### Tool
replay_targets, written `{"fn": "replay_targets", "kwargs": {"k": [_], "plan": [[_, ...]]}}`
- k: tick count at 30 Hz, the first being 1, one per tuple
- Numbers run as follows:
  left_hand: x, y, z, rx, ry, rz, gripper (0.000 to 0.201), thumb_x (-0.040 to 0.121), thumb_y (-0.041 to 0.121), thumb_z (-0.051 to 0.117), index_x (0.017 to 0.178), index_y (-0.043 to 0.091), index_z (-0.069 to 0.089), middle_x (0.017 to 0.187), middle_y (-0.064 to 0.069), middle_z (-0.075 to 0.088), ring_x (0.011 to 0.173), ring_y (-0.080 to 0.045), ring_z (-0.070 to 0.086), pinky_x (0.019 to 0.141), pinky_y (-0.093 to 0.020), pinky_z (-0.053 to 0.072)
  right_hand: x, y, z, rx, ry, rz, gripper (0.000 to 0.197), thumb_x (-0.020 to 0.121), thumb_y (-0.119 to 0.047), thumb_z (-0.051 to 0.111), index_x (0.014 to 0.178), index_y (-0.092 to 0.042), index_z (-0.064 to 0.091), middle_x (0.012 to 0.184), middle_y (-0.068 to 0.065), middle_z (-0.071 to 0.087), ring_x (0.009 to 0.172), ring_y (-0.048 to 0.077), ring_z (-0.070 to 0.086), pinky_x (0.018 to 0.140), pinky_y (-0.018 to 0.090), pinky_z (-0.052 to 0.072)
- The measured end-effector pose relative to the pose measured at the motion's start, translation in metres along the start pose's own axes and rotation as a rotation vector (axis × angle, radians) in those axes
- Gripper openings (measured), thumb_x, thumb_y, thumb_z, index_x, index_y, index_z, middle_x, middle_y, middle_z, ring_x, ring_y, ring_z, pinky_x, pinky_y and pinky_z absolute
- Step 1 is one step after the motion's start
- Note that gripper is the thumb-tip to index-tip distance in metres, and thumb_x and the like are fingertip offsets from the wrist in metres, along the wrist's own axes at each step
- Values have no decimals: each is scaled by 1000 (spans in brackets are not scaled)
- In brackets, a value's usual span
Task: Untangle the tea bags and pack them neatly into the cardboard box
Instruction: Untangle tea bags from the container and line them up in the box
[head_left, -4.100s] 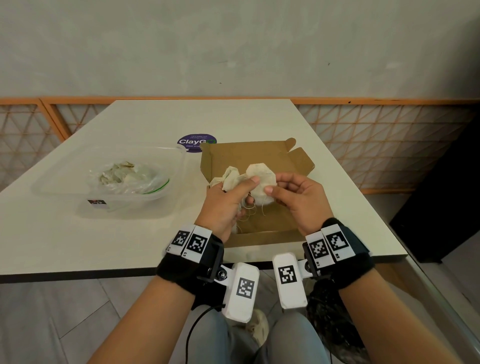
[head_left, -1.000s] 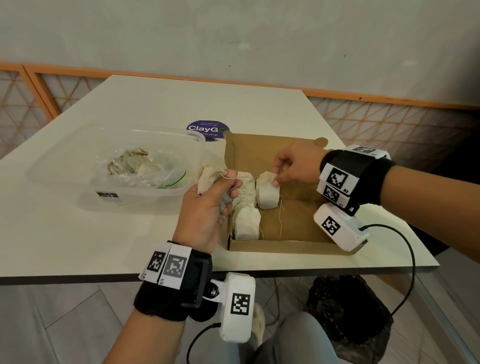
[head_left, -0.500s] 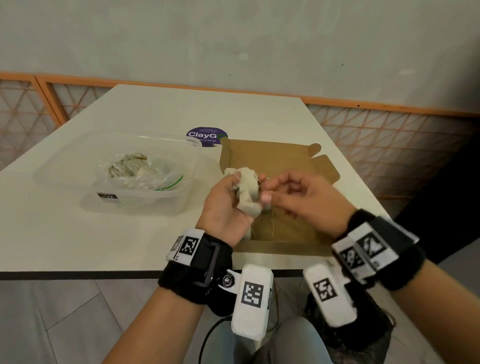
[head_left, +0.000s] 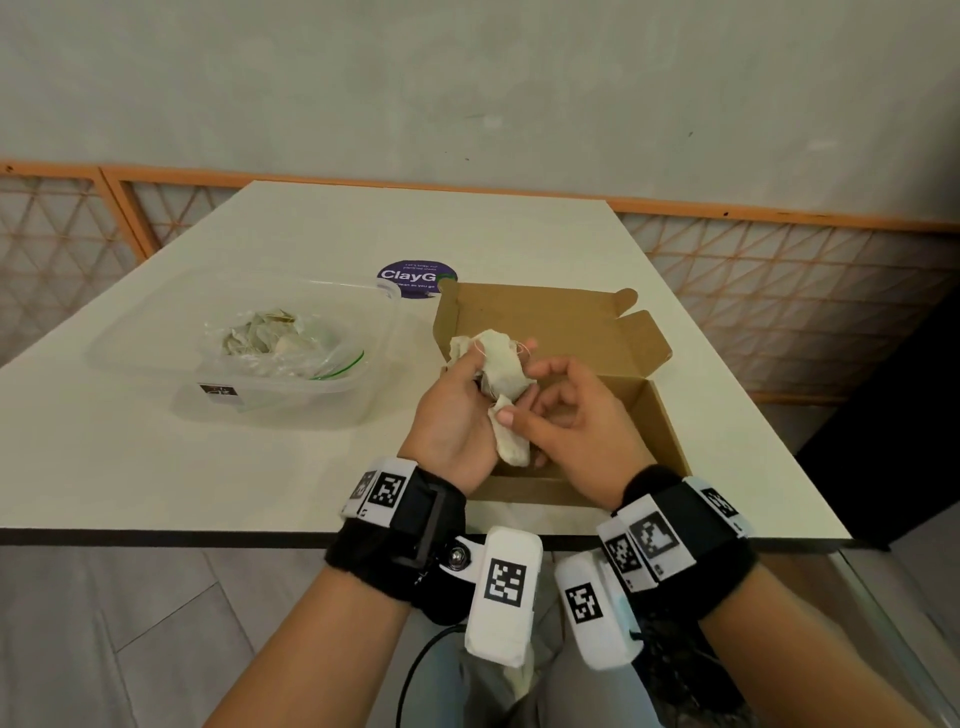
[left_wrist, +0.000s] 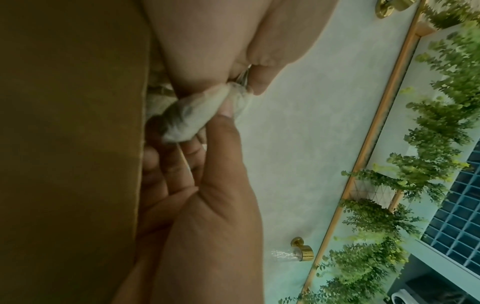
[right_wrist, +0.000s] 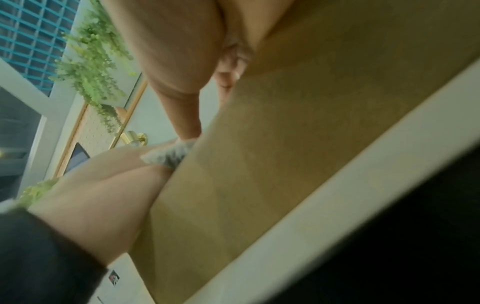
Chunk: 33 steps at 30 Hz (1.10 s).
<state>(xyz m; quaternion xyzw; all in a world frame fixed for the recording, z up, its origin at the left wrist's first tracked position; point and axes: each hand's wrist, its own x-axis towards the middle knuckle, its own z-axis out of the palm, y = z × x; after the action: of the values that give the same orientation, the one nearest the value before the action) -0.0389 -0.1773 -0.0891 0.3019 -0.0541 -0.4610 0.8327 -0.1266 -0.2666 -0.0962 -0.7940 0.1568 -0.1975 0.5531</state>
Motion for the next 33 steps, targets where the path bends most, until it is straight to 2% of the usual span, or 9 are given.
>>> {"fn": "replay_targets", "kwargs": {"k": [3,6,9,13,20,24,27,30,33], "plan": [[2,-1,-5,123,16,14,46,101,33,35,137,6,46,113,-9,63,90,-20,60,68,-33,56,4,3,-6,143,-109,94,44,79,-11,70,114,-21,44,71,10,63,53,13,59,52,23,50],[4,-4,-8,139,42,86,41,100,21,41,134,-1,45,125,-21,56,102,-27,58,75,-35,57,7,7,-13,396,-84,58,43,74,-4,69,113,-15,53,66,2,66,61,11,62,60,22,51],[7,-4,-9,140,-6,150,18,96,7,46,110,5,57,107,-17,61,90,-21,62,72,-29,57,9,7,-17,644,-17,13,50,67,-7,65,116,-14,54,66,-1,68,69,10,66,67,24,54],[6,-7,-6,229,-12,216,18,92,-1,49,94,10,63,86,-7,69,75,-14,68,63,-24,58,7,6,-18,737,23,-57,61,61,-15,72,119,-18,51,65,-3,65,68,9,64,68,24,55],[6,-8,-4,247,70,231,25,85,2,62,110,5,59,88,-7,69,76,-16,65,59,-22,55,9,11,-23,902,31,-89,86,49,-27,88,125,-15,50,75,-1,63,81,13,63,72,27,56],[3,-8,0,204,96,223,24,88,2,59,112,3,56,81,-5,69,65,-10,67,50,-19,51,10,15,-31,1054,31,-93,77,52,-23,89,122,-16,56,88,6,57,91,18,61,71,29,55],[3,-7,1,156,130,220,29,91,5,58,119,2,55,90,-8,67,67,-11,68,50,-19,52,12,19,-34,1161,70,-119,55,61,-17,82,113,-24,63,97,5,53,95,17,58,73,30,55],[4,-5,1,58,145,189,26,94,10,54,120,5,52,102,-14,67,81,-20,71,61,-25,59,12,17,-33,1149,120,-112,29,79,-9,59,98,-28,69,86,1,56,86,13,62,70,29,55],[2,-3,1,-45,118,149,18,98,17,48,113,7,53,100,-17,70,81,-22,72,63,-27,60,11,13,-31,1089,135,-90,33,86,-5,47,82,-25,73,78,-3,61,77,10,63,67,25,55]]}}
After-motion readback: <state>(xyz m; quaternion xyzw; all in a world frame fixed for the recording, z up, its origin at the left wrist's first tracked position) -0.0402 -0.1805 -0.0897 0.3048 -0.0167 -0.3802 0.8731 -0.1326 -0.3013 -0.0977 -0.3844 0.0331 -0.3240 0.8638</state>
